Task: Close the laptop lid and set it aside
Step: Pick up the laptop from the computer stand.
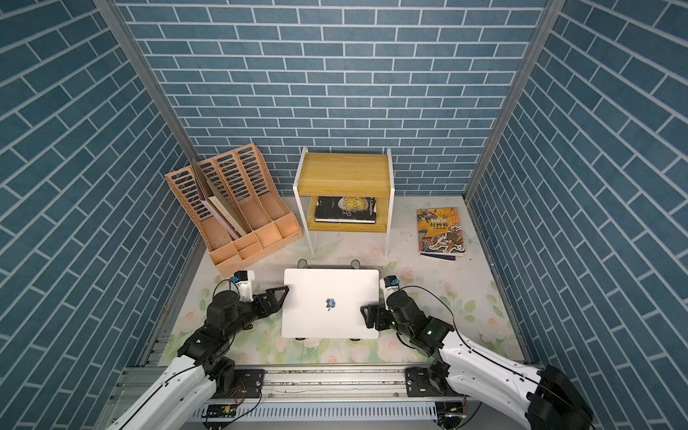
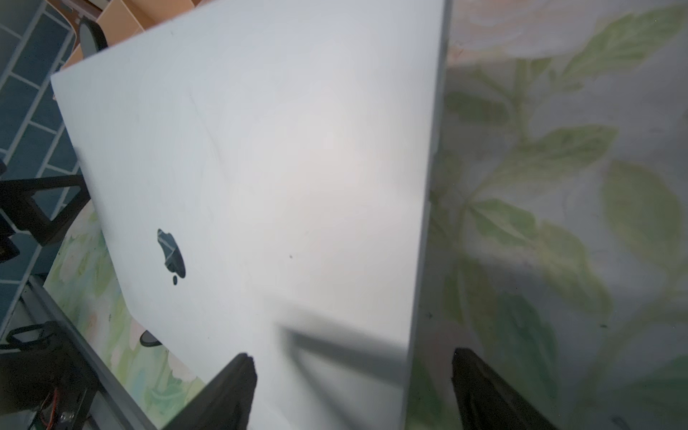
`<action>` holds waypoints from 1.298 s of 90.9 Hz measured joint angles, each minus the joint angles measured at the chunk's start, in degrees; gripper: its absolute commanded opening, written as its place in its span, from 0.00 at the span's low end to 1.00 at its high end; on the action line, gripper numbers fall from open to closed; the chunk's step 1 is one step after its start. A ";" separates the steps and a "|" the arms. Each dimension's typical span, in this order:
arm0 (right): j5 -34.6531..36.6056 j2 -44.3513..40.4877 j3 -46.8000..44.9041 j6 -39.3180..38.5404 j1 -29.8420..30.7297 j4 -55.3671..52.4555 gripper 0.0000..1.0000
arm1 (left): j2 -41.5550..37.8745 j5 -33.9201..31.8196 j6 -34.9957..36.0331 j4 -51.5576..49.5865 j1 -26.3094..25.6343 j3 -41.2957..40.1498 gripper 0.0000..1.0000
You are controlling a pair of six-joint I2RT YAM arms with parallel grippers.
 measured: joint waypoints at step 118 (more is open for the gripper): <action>-9.62 -8.68 -11.43 5.44 -0.35 19.58 0.44 | 4.96 -8.07 -15.76 16.28 -11.21 -8.26 1.00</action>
